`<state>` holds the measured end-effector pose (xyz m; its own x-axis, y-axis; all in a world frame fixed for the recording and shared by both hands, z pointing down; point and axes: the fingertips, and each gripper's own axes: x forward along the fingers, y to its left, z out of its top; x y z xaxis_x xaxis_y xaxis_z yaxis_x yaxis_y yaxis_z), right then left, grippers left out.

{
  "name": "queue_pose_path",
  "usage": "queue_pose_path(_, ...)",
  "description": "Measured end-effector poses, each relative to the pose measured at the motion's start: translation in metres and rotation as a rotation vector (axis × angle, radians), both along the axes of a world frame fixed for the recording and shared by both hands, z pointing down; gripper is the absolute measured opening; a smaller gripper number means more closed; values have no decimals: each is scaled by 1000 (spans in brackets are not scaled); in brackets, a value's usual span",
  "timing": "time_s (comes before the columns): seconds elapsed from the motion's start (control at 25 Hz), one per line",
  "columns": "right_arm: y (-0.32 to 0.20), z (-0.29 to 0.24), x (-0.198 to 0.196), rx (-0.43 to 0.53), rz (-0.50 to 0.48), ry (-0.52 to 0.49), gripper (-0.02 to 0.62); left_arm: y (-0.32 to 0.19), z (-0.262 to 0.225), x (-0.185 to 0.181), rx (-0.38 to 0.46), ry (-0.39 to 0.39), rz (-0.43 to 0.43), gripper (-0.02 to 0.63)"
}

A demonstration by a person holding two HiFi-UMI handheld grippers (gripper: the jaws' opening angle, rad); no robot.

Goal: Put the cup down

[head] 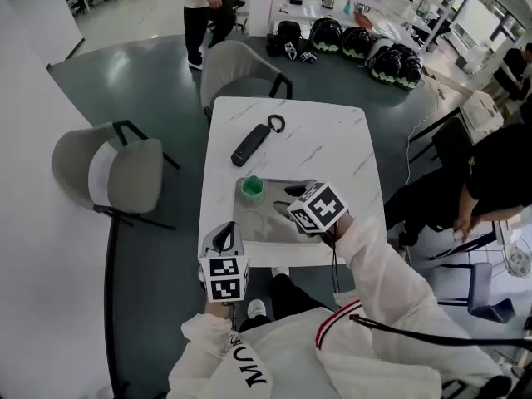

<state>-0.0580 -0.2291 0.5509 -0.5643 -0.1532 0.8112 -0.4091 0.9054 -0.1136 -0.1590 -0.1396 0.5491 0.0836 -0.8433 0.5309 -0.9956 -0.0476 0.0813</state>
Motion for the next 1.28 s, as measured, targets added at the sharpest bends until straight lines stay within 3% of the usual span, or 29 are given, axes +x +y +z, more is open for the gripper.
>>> queue_pose_path(0.56, 115, -71, 59, 152, 327, -310, 10, 74, -62, 51, 131, -45, 177, 11)
queue_pose_path(0.92, 189, -78, 85, 158, 458, -419, 6, 118, -79, 81, 155, -34, 263, 11)
queue_pose_path(1.28, 193, -103, 111, 218, 571, -522, 6, 126, -96, 100, 173, -11, 315, 11)
